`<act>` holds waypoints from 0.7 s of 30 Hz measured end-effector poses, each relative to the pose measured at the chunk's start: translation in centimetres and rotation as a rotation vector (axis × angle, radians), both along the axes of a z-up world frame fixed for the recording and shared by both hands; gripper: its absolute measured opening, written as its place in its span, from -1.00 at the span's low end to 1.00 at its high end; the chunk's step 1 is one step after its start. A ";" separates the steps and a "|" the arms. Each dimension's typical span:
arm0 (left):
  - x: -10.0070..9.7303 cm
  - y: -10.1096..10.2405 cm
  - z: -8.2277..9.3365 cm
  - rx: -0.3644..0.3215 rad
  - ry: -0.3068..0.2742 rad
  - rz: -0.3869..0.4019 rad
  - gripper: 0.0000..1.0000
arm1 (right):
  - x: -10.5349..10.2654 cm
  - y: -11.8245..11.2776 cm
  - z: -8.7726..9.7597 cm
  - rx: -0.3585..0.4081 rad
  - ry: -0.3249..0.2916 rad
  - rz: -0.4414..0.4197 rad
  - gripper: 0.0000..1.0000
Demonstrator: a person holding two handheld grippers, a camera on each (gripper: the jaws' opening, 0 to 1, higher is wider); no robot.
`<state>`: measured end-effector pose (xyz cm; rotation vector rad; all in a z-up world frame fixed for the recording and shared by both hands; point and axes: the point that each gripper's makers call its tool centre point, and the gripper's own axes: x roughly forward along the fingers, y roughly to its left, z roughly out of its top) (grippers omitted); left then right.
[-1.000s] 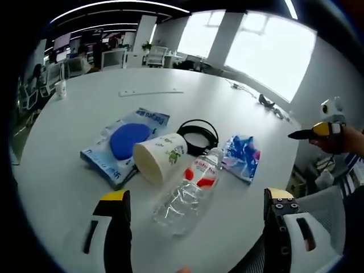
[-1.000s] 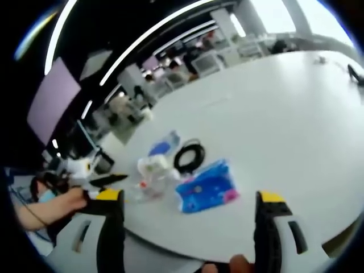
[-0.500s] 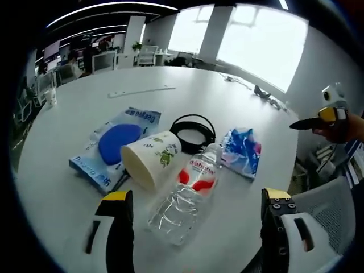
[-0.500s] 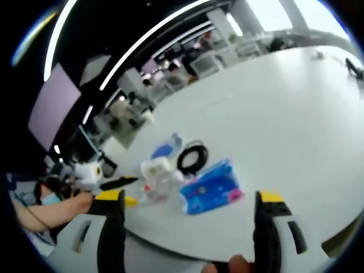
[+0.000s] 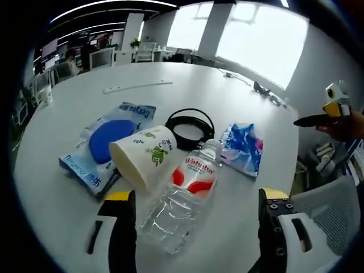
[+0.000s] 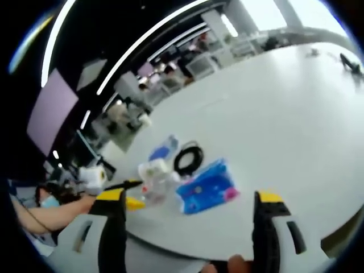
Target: Arrange the tabletop items into an orderly group along one side of the table until the central work area is clear of visible clutter.
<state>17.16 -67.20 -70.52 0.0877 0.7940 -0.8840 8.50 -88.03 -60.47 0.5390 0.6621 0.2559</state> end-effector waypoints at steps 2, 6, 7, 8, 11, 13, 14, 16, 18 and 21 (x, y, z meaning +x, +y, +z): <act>-0.1 -0.2 -0.3 0.010 0.005 -0.014 0.71 | 0.0 0.1 -0.1 0.002 0.001 0.001 0.79; 0.2 -0.3 -0.5 0.020 -0.015 -0.007 0.65 | 0.0 0.3 -0.2 0.006 0.005 0.008 0.78; 0.3 -0.3 -0.5 0.013 -0.017 0.003 0.64 | 0.1 0.3 -0.2 0.008 0.006 0.008 0.78; 0.5 -0.3 -0.5 0.008 -0.018 0.016 0.63 | 0.1 0.4 -0.2 0.009 0.006 0.008 0.78; 0.7 -0.2 -0.9 0.022 -0.020 0.023 0.59 | 0.1 0.5 -0.2 0.011 0.007 0.011 0.78; 0.9 -0.1 -1.1 0.036 -0.028 0.018 0.53 | 0.2 0.5 -0.2 0.011 0.006 0.012 0.77; 1.0 0.0 -1.2 0.044 -0.034 0.015 0.49 | 0.4 0.4 -0.2 0.011 0.006 0.012 0.77; 1.1 0.1 -1.4 0.065 -0.054 0.002 0.41 | 0.4 0.4 -0.3 0.012 0.008 0.012 0.77; 1.2 0.1 -1.4 0.065 -0.063 -0.002 0.32 | 0.5 0.3 -0.5 0.013 0.011 0.011 0.77; 1.5 0.3 -1.5 0.065 -0.070 0.019 0.01 | 0.5 0.3 -0.7 0.018 0.018 0.008 0.76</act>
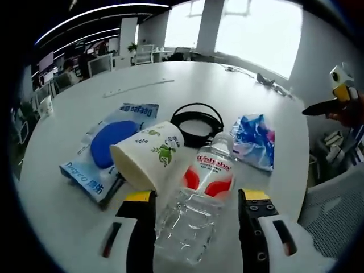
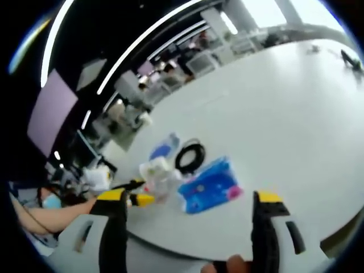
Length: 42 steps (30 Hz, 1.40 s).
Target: Arrange the tabletop items into an orderly group along one side of the table until the central work area is clear of visible clutter.
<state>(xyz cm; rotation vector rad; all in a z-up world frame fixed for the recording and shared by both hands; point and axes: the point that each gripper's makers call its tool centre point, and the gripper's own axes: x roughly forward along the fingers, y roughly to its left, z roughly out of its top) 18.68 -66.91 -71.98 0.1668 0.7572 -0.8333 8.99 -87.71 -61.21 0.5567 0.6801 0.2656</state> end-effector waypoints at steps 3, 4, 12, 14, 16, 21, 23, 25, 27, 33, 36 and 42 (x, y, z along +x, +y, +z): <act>-0.3 -0.3 -0.4 0.009 -0.005 -0.018 0.01 | 0.0 0.1 0.0 0.006 0.000 0.000 0.76; -0.5 -0.4 -0.4 0.007 -0.001 -0.024 0.00 | 0.0 0.0 0.0 0.005 -0.001 0.001 0.76; -1.6 -0.9 -1.2 0.032 0.043 -0.039 -0.02 | 0.3 0.0 -0.1 0.028 -0.004 -0.014 0.76; -1.7 -0.9 -1.1 0.048 0.017 -0.051 -0.03 | 0.4 0.1 -0.1 0.034 -0.004 -0.016 0.76; -1.9 -0.9 -1.2 0.069 0.007 -0.058 -0.04 | 0.5 0.1 -0.1 0.040 -0.005 -0.016 0.75; -2.3 -0.6 -1.2 0.089 -0.018 -0.053 -0.07 | 0.7 0.6 0.0 0.045 -0.011 -0.012 0.75; -2.7 -0.7 -1.1 0.096 -0.051 -0.068 -0.09 | 0.8 0.8 0.1 0.055 -0.013 -0.013 0.75; -2.8 -0.6 -1.1 0.101 -0.054 -0.061 -0.10 | 0.9 0.9 0.2 0.072 -0.017 -0.018 0.74; -2.9 -0.6 -1.2 0.100 -0.054 -0.050 -0.11 | 1.1 1.2 0.5 0.094 -0.026 -0.027 0.70; -3.4 -0.6 -1.2 0.093 -0.024 -0.046 -0.15 | 1.6 3.1 -0.2 0.065 0.007 0.029 0.64; -3.5 -0.6 -1.1 0.102 -0.030 -0.041 -0.17 | 2.3 4.6 -0.1 0.130 0.012 0.030 0.59; -3.4 -0.5 -1.1 0.104 -0.033 -0.037 -0.17 | 4.4 7.8 -0.9 0.257 0.118 -0.029 0.35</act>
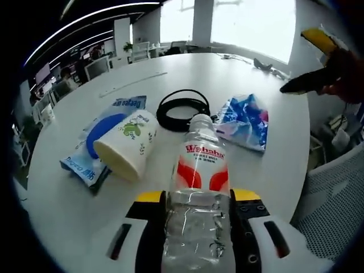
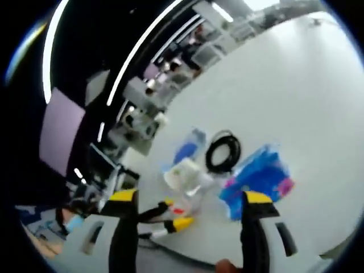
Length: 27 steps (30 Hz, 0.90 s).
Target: Arrange the tabletop items into an orderly group along one side of the table until the central work area is clear of visible clutter.
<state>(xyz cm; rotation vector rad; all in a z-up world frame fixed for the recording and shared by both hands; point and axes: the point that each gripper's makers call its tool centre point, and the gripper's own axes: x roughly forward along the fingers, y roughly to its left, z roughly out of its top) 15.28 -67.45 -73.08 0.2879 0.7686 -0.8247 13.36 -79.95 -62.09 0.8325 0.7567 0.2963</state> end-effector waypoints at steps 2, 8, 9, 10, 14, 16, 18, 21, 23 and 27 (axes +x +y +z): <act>0.0 0.0 0.0 0.001 -0.006 0.000 -0.17 | 1.5 1.2 -0.2 -0.002 -0.013 0.005 0.26; -0.1 0.0 0.1 0.008 -0.023 -0.002 -0.16 | 4.0 5.1 -1.8 0.054 0.066 0.018 0.13; -0.1 0.0 0.1 0.010 -0.026 -0.003 -0.16 | 4.6 5.3 -2.4 0.050 0.083 -0.009 0.12; -0.1 0.0 0.1 0.012 -0.029 -0.005 -0.16 | 4.7 5.5 -2.4 0.047 0.081 -0.007 0.12; 0.0 0.0 0.1 0.013 -0.031 -0.005 -0.16 | 4.8 6.4 -4.4 0.018 0.132 0.013 0.11; 0.0 0.0 0.1 0.007 -0.034 -0.001 -0.16 | 4.6 6.1 -5.8 0.039 0.198 -0.049 0.07; 0.0 0.0 0.1 0.005 -0.036 0.002 -0.16 | 5.1 6.3 -6.2 0.125 0.238 -0.131 0.03; 0.0 0.1 0.2 0.005 -0.042 0.001 -0.16 | 5.3 6.6 -7.0 0.069 0.238 -0.099 0.00; 0.0 0.1 0.2 0.000 -0.045 0.001 -0.15 | 5.5 7.0 -7.4 0.060 0.245 -0.095 -0.01; 0.0 0.0 0.2 -0.002 -0.050 0.000 -0.15 | 5.8 7.3 -7.9 0.043 0.260 -0.100 -0.04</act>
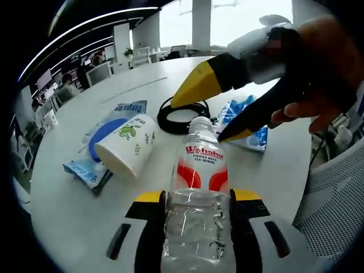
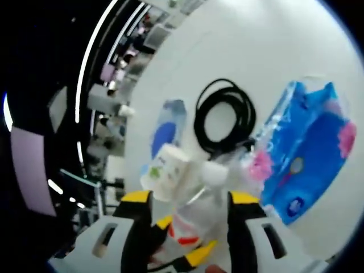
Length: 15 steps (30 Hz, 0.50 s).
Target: Arrange the tabletop items into an orderly group along one side of the table until the central work area is clear of visible clutter.
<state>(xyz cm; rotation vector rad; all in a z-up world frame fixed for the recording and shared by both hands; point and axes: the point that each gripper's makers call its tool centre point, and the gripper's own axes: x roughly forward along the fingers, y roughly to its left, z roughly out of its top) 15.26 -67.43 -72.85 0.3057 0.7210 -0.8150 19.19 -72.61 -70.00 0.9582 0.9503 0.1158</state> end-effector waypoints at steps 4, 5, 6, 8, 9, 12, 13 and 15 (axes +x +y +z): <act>-0.1 0.0 0.1 0.000 -0.017 -0.003 -0.15 | 0.6 -0.2 -1.0 -0.018 0.031 -0.055 -0.13; -0.2 -0.1 0.0 0.008 -0.028 -0.016 -0.15 | 0.7 0.0 -1.2 -0.027 0.035 -0.050 -0.14; -0.2 -0.2 0.1 0.015 -0.038 -0.029 -0.15 | 0.8 0.1 -1.4 -0.038 0.041 -0.043 -0.14; -0.3 -0.2 0.1 0.019 -0.043 -0.034 -0.15 | 0.8 0.1 -1.8 -0.063 0.051 -0.039 -0.14; -0.2 -0.2 0.1 0.020 -0.044 -0.040 -0.15 | 0.8 0.1 -2.1 -0.070 0.055 -0.044 -0.15; -0.2 -0.2 0.1 0.020 -0.042 -0.038 -0.15 | 0.7 0.1 -2.8 -0.040 0.103 -0.115 -0.26; -0.2 -0.2 0.1 0.021 -0.045 -0.039 -0.15 | 0.7 0.2 -3.1 -0.035 0.110 -0.119 -0.34; -0.4 -0.2 0.1 0.029 -0.054 -0.046 -0.15 | 0.7 -0.3 -3.3 -0.041 0.120 -0.159 -0.41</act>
